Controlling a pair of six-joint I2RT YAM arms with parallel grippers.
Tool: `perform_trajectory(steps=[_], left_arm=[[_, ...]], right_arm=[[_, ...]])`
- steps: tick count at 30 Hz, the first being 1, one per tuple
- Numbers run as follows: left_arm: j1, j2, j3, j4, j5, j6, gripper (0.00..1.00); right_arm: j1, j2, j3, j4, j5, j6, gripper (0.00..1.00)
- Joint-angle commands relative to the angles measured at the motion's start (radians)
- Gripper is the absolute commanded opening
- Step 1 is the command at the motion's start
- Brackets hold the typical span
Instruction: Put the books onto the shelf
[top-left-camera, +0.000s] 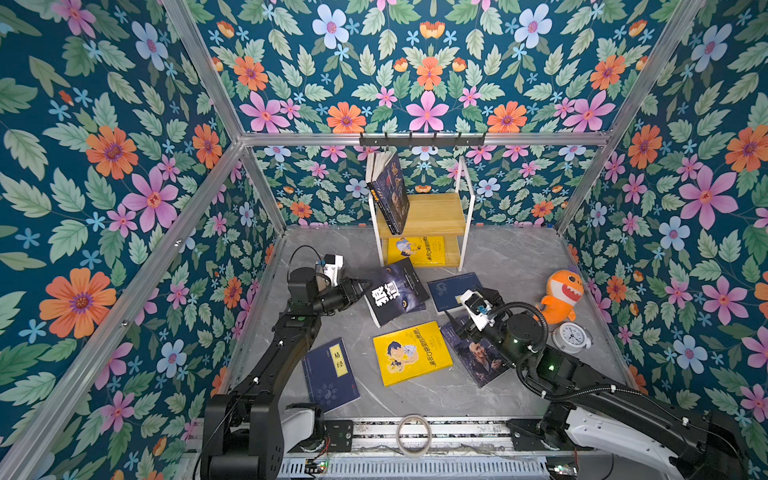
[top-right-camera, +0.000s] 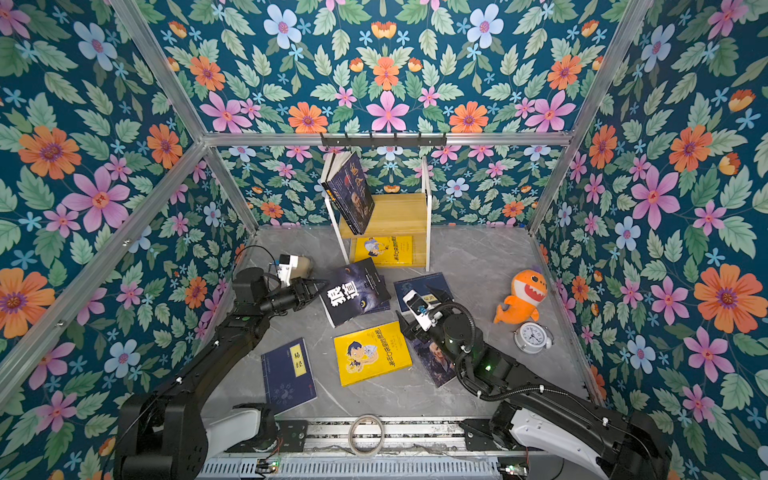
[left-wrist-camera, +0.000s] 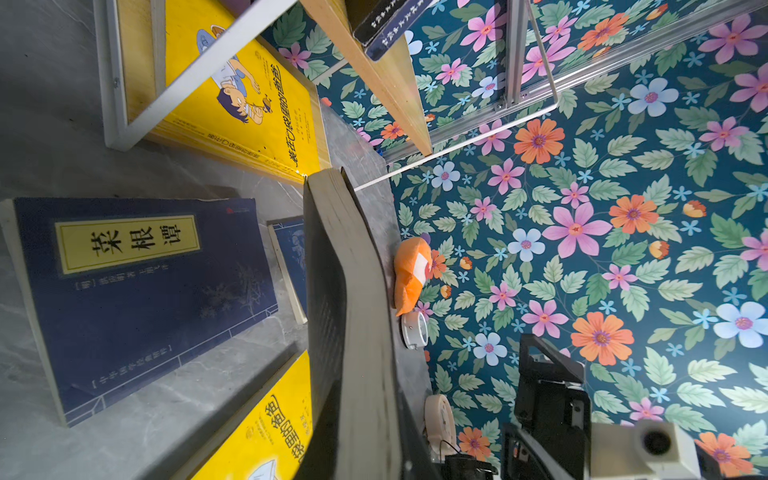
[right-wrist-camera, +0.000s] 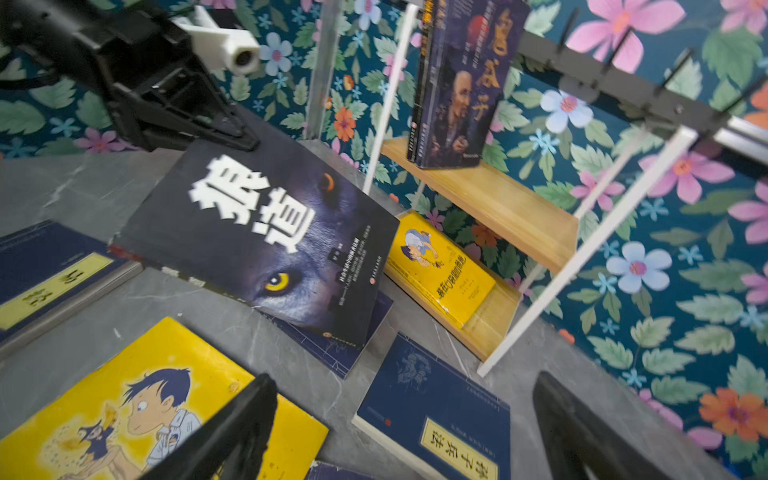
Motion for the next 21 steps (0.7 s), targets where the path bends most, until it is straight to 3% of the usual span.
perform_trajectory(steps=[1,9,21], left_arm=[[-0.001,-0.004,0.005,0.114,0.049,-0.050,0.00],[-0.009,-0.009,0.006,0.108,0.059,-0.058,0.00],[-0.021,-0.017,0.008,0.109,0.063,-0.061,0.00]], right_arm=[[0.013,0.035,0.003,0.053,-0.057,-0.218,0.95],[0.043,0.169,0.027,0.148,-0.033,-0.371,0.90],[0.068,0.445,0.083,0.330,-0.020,-0.434,0.88]])
